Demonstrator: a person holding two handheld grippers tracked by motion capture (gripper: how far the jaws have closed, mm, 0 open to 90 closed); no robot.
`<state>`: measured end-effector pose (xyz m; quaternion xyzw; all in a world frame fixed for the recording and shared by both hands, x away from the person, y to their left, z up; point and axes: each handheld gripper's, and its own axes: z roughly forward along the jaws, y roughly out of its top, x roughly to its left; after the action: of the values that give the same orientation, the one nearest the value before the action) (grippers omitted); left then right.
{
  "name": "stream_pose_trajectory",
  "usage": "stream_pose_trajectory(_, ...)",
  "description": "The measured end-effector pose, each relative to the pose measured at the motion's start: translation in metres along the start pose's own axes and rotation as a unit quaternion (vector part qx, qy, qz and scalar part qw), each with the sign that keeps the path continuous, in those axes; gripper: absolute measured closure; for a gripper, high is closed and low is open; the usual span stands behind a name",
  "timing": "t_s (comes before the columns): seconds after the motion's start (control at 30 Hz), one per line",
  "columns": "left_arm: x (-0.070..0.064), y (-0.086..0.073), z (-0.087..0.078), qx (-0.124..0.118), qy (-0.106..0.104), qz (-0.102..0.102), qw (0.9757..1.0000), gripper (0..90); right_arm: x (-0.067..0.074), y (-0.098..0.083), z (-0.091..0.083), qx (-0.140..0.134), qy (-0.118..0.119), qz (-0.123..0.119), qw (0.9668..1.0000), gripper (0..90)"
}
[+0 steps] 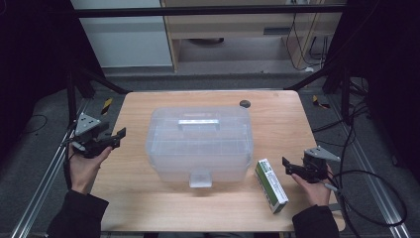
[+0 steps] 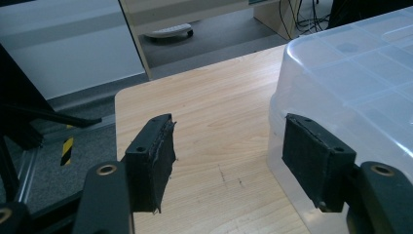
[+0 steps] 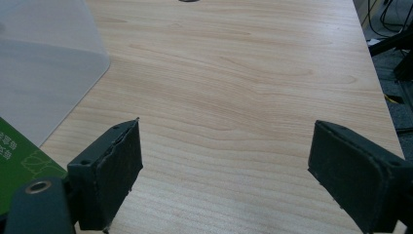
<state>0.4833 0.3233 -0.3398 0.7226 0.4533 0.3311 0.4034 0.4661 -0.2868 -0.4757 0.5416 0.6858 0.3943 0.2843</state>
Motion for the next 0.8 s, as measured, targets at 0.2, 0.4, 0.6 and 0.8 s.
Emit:
stream_pose_trajectory(0.2, -0.006, 0.009, 0.002, -0.001, -0.01, 0.014, 0.9998, 35.2, 0.001, -0.004, 0.005, 0.01, 0.003, -0.006, 0.9999, 12.5)
stream_pose_trajectory(0.4, -0.013, 0.023, 0.002, -0.005, -0.016, 0.041, 0.999, 34.9, 0.002, -0.002, 0.003, 0.006, -0.003, -0.01, 0.9999, 12.5)
stream_pose_trajectory(0.6, -0.019, 0.042, -0.001, -0.011, -0.019, 0.066, 0.9976, 34.3, 0.002, 0.0, 0.001, 0.0, -0.007, -0.006, 1.0, 12.5)
stream_pose_trajectory(0.8, -0.026, 0.054, -0.002, -0.016, -0.024, 0.081, 0.9963, 33.8, 0.002, -0.001, 0.003, 0.007, -0.008, -0.01, 0.9999, 12.5)
